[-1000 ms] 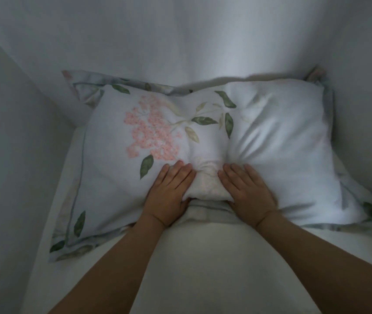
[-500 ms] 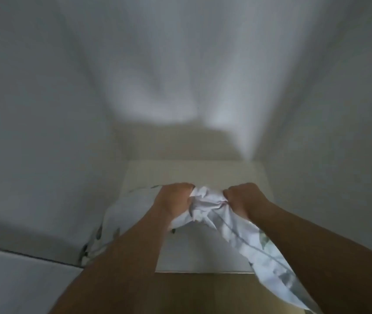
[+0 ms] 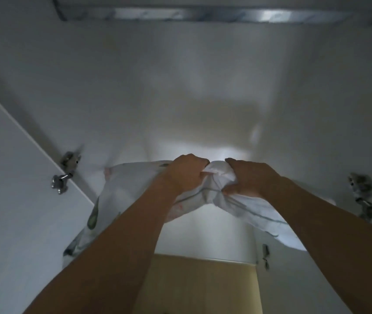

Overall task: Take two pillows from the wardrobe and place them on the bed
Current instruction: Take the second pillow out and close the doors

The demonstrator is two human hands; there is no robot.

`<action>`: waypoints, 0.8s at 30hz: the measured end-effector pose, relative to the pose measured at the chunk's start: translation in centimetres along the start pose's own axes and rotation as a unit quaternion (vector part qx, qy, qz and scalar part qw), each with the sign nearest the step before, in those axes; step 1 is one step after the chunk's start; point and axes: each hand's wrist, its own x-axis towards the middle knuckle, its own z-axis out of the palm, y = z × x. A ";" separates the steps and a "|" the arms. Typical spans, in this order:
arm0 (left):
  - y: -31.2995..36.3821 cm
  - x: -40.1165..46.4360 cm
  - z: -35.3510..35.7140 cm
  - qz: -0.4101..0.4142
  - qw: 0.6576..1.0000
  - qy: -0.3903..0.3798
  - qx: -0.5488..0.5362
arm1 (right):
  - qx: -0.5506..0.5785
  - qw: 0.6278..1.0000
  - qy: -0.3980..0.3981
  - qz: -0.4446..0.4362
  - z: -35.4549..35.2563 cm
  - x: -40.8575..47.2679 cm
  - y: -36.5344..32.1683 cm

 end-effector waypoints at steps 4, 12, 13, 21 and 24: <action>1.1 -1.7 -5.0 -0.002 1.000 0.015 0.017 | -0.008 1.000 -0.002 0.019 -3.3 -1.0 -2.1; -1.9 -6.6 -8.1 -0.004 0.997 0.069 0.029 | -0.001 1.000 -0.011 0.005 -5.9 -1.5 -8.5; -2.7 -7.4 -8.1 -0.003 0.997 0.076 0.032 | -0.004 1.000 -0.019 0.009 -6.1 -1.4 -9.6; -7.1 -14.2 -8.6 -0.058 0.992 0.111 0.009 | -0.009 0.998 -0.061 0.005 -6.4 -1.8 -15.9; -7.7 -17.1 -8.6 -0.132 0.975 0.176 -0.029 | -0.007 0.997 -0.072 -0.007 -6.6 -3.0 -17.0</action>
